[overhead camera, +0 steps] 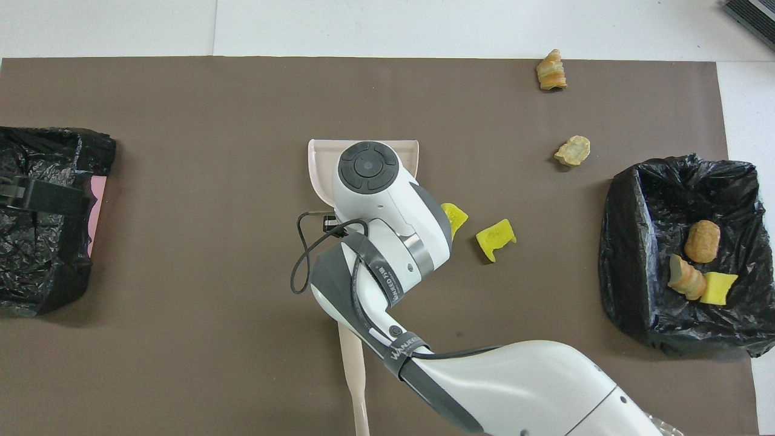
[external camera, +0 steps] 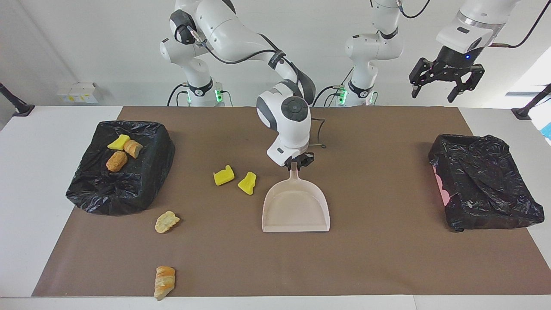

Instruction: Sweep and dump trash in bin

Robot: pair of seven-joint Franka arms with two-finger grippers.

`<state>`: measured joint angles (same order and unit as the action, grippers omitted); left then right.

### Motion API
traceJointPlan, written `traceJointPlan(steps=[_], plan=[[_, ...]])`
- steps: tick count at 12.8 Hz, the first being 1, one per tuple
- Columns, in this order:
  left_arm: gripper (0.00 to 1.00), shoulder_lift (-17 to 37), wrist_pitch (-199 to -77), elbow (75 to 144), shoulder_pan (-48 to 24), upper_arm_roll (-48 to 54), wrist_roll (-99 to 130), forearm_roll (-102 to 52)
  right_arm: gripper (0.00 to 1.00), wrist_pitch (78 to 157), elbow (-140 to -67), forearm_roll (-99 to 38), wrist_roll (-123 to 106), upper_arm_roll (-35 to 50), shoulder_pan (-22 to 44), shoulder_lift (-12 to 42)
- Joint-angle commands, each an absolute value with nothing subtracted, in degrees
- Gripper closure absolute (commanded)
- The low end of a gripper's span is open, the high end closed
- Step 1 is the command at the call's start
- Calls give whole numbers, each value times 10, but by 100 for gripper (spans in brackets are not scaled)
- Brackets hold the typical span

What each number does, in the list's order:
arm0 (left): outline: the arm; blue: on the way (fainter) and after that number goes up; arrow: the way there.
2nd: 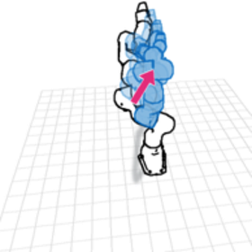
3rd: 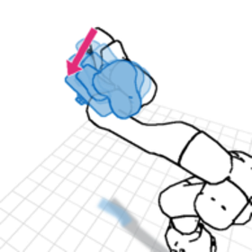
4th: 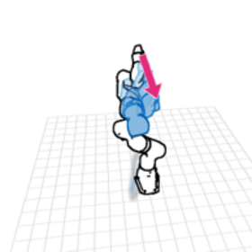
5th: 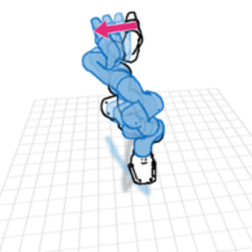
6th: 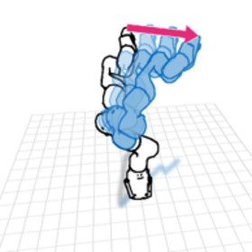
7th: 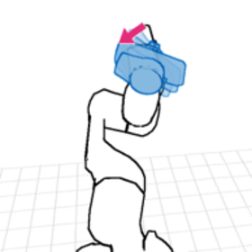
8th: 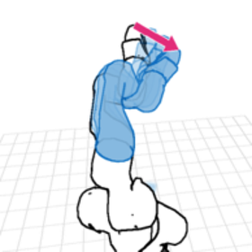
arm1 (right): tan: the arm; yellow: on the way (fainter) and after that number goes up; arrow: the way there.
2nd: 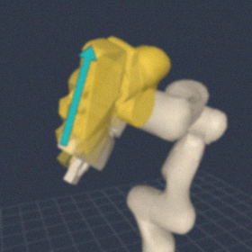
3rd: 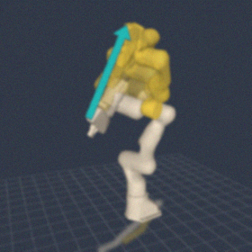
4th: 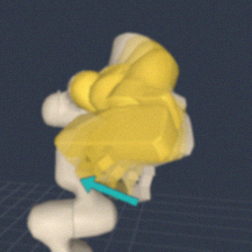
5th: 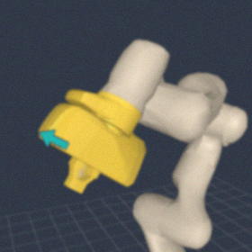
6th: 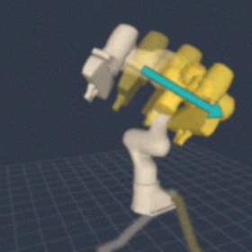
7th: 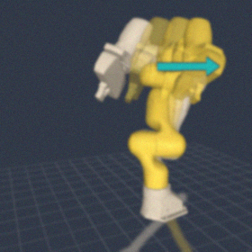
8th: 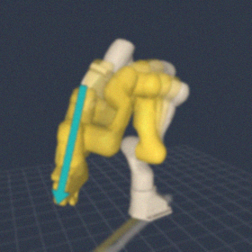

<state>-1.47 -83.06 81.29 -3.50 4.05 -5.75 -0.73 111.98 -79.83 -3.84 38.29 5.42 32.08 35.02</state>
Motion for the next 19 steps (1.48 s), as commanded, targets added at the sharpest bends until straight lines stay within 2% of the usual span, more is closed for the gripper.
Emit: traceJointPlan(steps=[1,3,7,10,12,16,19], plan=[[0,-21,-820,812,-28,46,-59,4,0,1124,-781,-43,375,53,315,357],[0,-21,-820,812,-28,46,-58,4,0,1112,-806,-49,374,53,311,324],[0,-21,-820,812,-28,46,-59,4,0,1105,-918,-52,381,53,322,233],[0,-23,-811,816,-29,46,-59,4,0,1119,-1015,-53,375,58,358,159],[0,-27,-809,823,-30,47,-56,3,0,1130,-1055,-54,381,59,386,132],[0,-41,-872,881,-39,61,-55,-1,0,1210,-1176,-99,385,60,438,64],[0,-40,-954,962,-39,125,-12,-1,0,1213,-1236,-113,387,61,471,34]])
